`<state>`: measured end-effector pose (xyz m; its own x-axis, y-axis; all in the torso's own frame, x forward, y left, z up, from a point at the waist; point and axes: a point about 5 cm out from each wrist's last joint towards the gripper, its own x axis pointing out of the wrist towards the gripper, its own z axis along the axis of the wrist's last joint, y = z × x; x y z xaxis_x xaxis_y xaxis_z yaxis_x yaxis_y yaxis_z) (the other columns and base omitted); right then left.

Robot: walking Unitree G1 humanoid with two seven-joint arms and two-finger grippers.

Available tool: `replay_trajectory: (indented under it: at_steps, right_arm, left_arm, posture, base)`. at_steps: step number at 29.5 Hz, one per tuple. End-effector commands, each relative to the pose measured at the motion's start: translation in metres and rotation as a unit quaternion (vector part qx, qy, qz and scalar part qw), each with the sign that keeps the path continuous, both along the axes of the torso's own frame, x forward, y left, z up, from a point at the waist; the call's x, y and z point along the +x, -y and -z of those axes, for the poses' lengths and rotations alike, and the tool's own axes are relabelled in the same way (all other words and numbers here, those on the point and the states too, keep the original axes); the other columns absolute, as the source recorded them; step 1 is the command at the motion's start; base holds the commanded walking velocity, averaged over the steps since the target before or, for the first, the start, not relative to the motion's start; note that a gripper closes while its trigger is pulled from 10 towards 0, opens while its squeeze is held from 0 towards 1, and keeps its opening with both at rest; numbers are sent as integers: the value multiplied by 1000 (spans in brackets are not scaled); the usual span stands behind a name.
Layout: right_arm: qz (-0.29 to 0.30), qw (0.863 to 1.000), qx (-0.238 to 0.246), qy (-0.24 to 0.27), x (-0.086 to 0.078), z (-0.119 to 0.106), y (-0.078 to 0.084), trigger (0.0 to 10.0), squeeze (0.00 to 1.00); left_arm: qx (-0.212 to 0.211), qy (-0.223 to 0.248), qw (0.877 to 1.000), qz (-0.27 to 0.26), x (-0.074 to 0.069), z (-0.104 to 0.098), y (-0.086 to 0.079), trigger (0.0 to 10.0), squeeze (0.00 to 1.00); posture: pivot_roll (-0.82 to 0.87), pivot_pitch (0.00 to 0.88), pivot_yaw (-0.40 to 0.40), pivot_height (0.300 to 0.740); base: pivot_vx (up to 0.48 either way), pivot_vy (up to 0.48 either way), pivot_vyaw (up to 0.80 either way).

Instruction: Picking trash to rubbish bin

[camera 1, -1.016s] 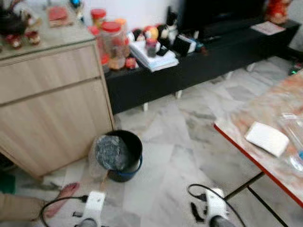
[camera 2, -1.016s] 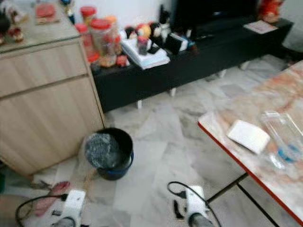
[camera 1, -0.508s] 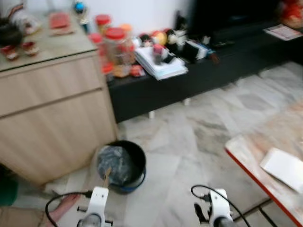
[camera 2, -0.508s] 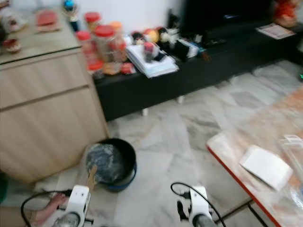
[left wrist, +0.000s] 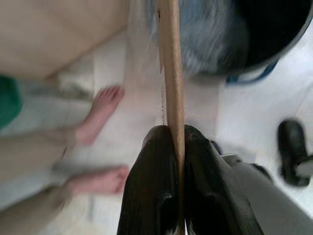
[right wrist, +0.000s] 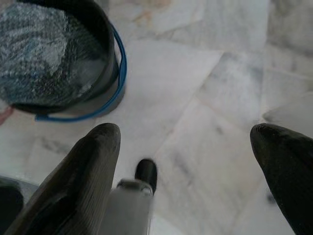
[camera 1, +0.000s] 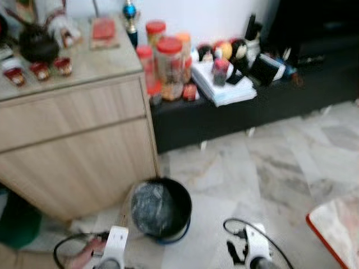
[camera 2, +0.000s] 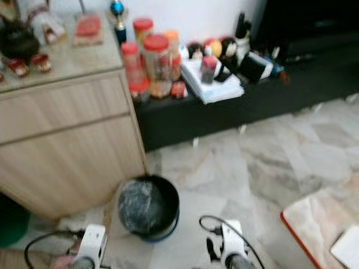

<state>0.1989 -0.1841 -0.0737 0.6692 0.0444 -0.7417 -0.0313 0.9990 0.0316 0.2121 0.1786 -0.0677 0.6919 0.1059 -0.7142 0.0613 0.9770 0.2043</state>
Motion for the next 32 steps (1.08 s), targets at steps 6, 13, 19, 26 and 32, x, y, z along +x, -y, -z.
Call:
replay_trajectory:
  at_steps: [6,13,19,26,32]
  right_arm:
    - [-39,999,7,23,14,-7,-16,10000,0]
    - [-48,998,18,41,25,-13,-22,10000,0]
    - [-63,996,25,61,36,-20,-29,10000,0]
    - [-56,997,24,55,34,-19,-28,10000,0]
    - [-47,998,25,43,26,-14,-24,10000,0]
  left_arm:
    - [1,24,1000,14,12,-8,1,10000,0]
    - [-10,47,998,37,26,-16,11,10000,0]
    - [-17,63,997,51,34,-22,19,10000,0]
    - [-13,50,997,49,28,-17,17,10000,0]
    - [-19,53,998,41,27,-17,15,10000,0]
  posture:
    - [21,125,-14,740]
    - [20,125,-16,740]
    - [20,125,-16,740]
    - [21,122,-17,740]
    - [23,127,-19,740]
  base:
    - [0,0,415]
    - [0,0,104]
    - [0,0,0]
    - [0,0,686]
    - [0,0,83]
